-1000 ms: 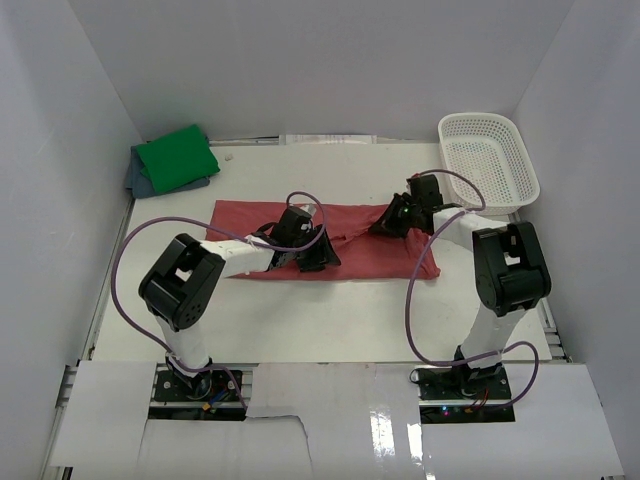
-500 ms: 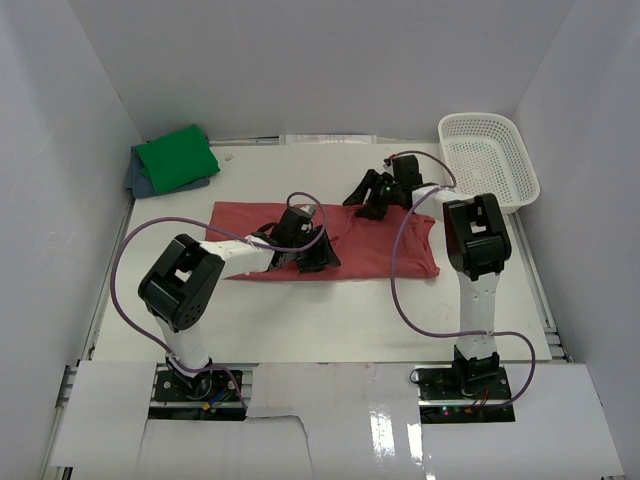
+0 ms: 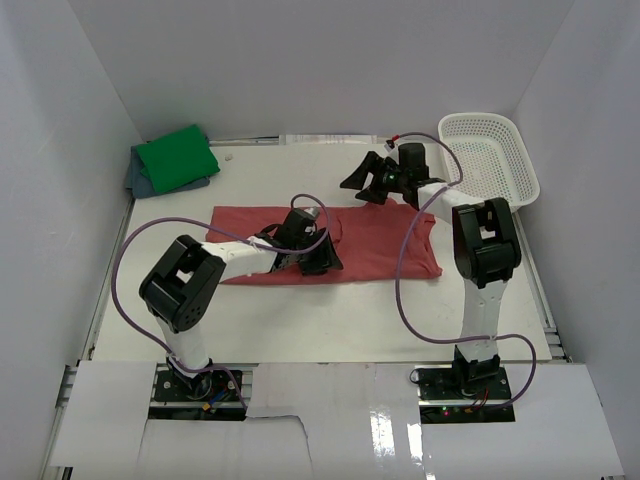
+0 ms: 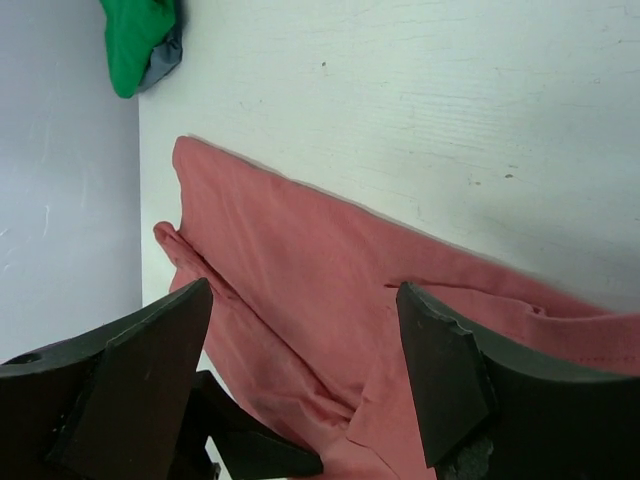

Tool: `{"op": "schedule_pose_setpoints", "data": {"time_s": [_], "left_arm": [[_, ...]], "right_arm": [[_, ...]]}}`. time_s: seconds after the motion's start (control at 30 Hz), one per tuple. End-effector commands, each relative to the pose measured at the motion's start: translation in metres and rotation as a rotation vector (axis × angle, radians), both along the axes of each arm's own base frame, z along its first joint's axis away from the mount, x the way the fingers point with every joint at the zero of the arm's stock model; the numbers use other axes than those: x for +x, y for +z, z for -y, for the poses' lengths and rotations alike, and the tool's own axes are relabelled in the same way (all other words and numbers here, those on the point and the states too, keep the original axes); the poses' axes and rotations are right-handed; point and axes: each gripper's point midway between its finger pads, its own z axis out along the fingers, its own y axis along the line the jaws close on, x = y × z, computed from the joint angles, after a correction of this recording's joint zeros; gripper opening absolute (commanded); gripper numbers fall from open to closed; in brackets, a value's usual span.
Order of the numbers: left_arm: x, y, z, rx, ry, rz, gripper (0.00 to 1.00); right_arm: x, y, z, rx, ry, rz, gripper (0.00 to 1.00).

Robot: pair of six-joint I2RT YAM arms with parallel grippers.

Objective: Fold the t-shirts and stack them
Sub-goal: Fold the other side of the tshirt into a rectangle, then rotate the tshirt 90 degrees

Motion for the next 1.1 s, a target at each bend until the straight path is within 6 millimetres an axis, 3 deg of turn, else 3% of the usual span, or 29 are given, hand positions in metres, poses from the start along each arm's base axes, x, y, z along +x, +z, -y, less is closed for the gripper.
{"op": "schedule_pose_setpoints", "data": {"time_s": [0.0, 0.07, 0.1, 0.17, 0.2, 0.27, 0.33, 0.4, 0.43, 0.5, 0.53, 0.57, 0.63, 0.67, 0.7, 0.8, 1.07], "left_arm": [[-0.011, 0.004, -0.001, 0.036, -0.019, -0.020, 0.63], [-0.006, 0.014, -0.001, 0.047, -0.028, 0.002, 0.62], [0.000, 0.020, 0.000, 0.059, -0.024, 0.023, 0.63], [0.014, 0.048, 0.003, 0.083, -0.024, 0.065, 0.63], [0.020, 0.059, 0.002, 0.097, -0.033, 0.094, 0.64], [0.029, 0.074, -0.002, 0.116, -0.033, 0.090, 0.64], [0.049, 0.106, -0.002, 0.063, -0.033, 0.111, 0.64], [0.063, 0.116, -0.018, 0.053, -0.007, 0.102, 0.65], [0.080, 0.117, -0.042, 0.043, 0.039, 0.102, 0.65], [0.096, 0.109, -0.072, 0.033, 0.084, 0.075, 0.65], [0.109, 0.104, -0.100, 0.038, 0.121, 0.066, 0.65], [0.114, 0.093, -0.112, 0.050, 0.129, 0.045, 0.65], [0.127, 0.080, -0.144, 0.105, 0.157, 0.041, 0.65], [0.131, 0.074, -0.154, 0.135, 0.168, 0.037, 0.65], [0.135, 0.061, -0.161, 0.162, 0.171, 0.017, 0.65], [0.145, 0.040, -0.180, 0.244, 0.175, -0.006, 0.65], [0.156, 0.009, -0.199, 0.373, 0.176, -0.027, 0.64]], "right_arm": [[-0.004, 0.033, 0.009, -0.010, -0.002, 0.074, 0.80], [-0.011, 0.025, 0.024, -0.120, -0.025, 0.061, 0.80], [-0.017, 0.032, 0.030, -0.152, -0.029, 0.062, 0.79], [-0.026, 0.030, 0.044, -0.232, -0.060, 0.047, 0.79], [-0.038, 0.036, 0.051, -0.271, -0.048, 0.054, 0.79], [-0.056, 0.028, 0.064, -0.334, -0.060, 0.029, 0.79], [-0.080, 0.025, 0.078, -0.395, -0.057, 0.009, 0.79], [-0.096, 0.033, 0.087, -0.419, -0.065, 0.020, 0.79], [-0.111, 0.021, 0.093, -0.449, -0.060, -0.018, 0.78], [-0.126, 0.023, 0.098, -0.472, -0.060, -0.017, 0.77], [-0.135, 0.017, 0.100, -0.501, -0.054, -0.033, 0.77], [-0.145, 0.007, 0.103, -0.524, -0.048, -0.058, 0.75], [-0.158, -0.001, 0.105, -0.564, -0.037, -0.074, 0.61], [-0.165, -0.009, 0.107, -0.583, -0.031, -0.090, 0.26], [-0.169, -0.014, 0.109, -0.602, -0.032, -0.102, 0.11], [-0.182, -0.026, 0.110, -0.620, -0.015, -0.130, 0.08], [-0.193, -0.055, 0.122, -0.691, -0.031, -0.182, 0.08]]}}
